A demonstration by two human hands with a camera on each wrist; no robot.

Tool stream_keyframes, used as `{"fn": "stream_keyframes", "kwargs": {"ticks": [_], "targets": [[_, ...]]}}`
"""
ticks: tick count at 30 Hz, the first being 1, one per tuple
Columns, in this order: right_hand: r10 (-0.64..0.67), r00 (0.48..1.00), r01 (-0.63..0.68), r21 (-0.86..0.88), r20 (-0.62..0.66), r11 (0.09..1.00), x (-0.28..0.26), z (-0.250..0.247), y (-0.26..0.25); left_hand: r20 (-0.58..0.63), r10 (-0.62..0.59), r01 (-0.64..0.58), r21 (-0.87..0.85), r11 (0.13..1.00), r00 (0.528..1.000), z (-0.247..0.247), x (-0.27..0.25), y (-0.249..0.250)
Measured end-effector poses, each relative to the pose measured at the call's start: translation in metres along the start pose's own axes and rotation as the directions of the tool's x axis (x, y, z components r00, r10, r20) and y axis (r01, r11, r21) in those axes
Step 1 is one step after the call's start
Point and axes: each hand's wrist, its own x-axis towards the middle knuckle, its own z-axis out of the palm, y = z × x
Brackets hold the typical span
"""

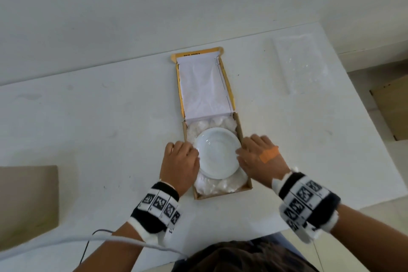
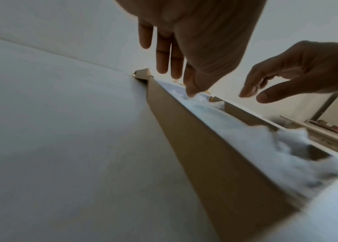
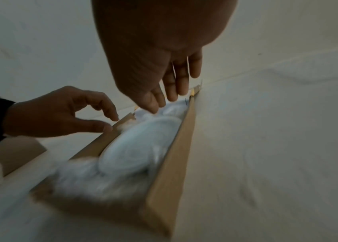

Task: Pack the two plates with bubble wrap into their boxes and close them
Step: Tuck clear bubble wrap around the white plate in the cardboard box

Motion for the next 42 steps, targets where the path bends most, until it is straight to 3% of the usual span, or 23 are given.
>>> {"fn": "stream_keyframes", "kwargs": {"ticks": [6, 14, 19, 24, 29, 32, 37, 39, 42], "targets": [[-0.07, 0.998, 0.069, -0.051, 0.0, 0.996, -0.042, 0.024, -0.011, 0.124, 0.04, -0.04, -0.009, 0.999, 0.991, 0.005, -0.045, 0.025], [-0.087, 0.996, 0.083, -0.15, -0.019, 0.985, -0.062, 0.015, -0.019, 0.087, 0.069, -0.072, 0.028, 0.997, 0.994, 0.002, -0.062, 0.042], [-0.083, 0.98, 0.117, -0.186, 0.181, 0.976, -0.076, 0.012, -0.026, 0.172, 0.037, -0.037, -0.004, 0.999, 0.984, 0.007, -0.071, 0.054], [-0.016, 0.919, 0.114, -0.225, 0.394, 0.968, -0.065, 0.021, -0.027, 0.329, 0.034, -0.033, -0.007, 0.999, 0.944, 0.014, -0.077, 0.061], [0.027, 0.834, 0.109, -0.213, 0.551, 0.971, -0.051, 0.025, -0.031, 0.307, 0.036, -0.035, -0.01, 0.999, 0.951, 0.013, -0.071, 0.062], [0.06, 0.855, 0.084, -0.252, 0.515, 0.964, -0.052, 0.028, -0.034, 0.332, 0.038, -0.047, 0.018, 0.999, 0.943, 0.014, -0.073, 0.064], [0.038, 0.895, 0.037, -0.159, 0.443, 0.987, -0.056, 0.009, -0.037, 0.347, 0.027, -0.05, 0.056, 0.997, 0.937, 0.017, -0.08, 0.068], [-0.044, 0.95, 0.078, -0.098, 0.308, 0.992, -0.062, 0.006, -0.041, 0.314, 0.011, -0.038, 0.08, 0.996, 0.949, 0.018, -0.079, 0.07], [-0.193, 0.951, 0.201, -0.009, 0.243, 0.98, -0.068, 0.009, -0.041, 0.265, -0.058, 0.032, 0.102, 0.994, 0.963, 0.016, -0.075, 0.077]]}}
